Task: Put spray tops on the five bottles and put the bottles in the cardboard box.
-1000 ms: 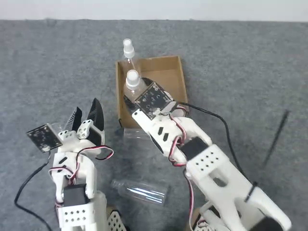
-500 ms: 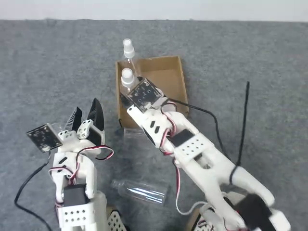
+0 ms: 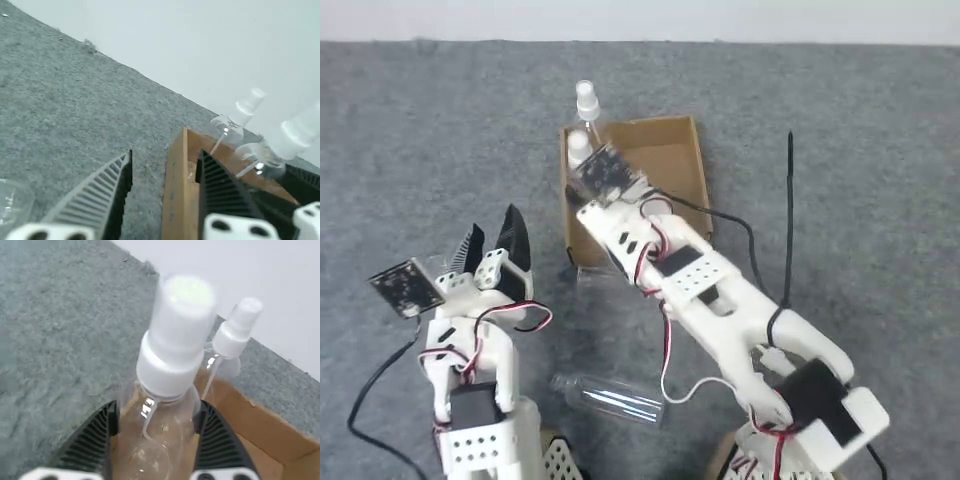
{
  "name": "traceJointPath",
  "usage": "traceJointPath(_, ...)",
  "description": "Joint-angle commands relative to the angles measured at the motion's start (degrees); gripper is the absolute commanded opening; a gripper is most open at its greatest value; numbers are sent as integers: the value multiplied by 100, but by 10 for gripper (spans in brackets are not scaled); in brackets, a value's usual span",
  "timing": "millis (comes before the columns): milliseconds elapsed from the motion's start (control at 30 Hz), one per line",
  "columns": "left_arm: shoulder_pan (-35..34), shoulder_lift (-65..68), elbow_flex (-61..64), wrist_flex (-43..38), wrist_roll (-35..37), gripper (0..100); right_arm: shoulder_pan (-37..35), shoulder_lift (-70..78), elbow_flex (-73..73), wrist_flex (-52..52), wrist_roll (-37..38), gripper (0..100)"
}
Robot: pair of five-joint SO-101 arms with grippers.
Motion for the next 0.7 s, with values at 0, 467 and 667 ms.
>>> traceJointPath(0,-132,-88,-75,44,-62,197,268,22,-712,-127,-668,17)
traceJointPath(467,-132,-88,-75,44,-62,198,330,1182,-1565,-180,-879,20)
traceJointPath(667,-132,-88,-75,44,-62,198,330,1604,-1829,-180,-853,20)
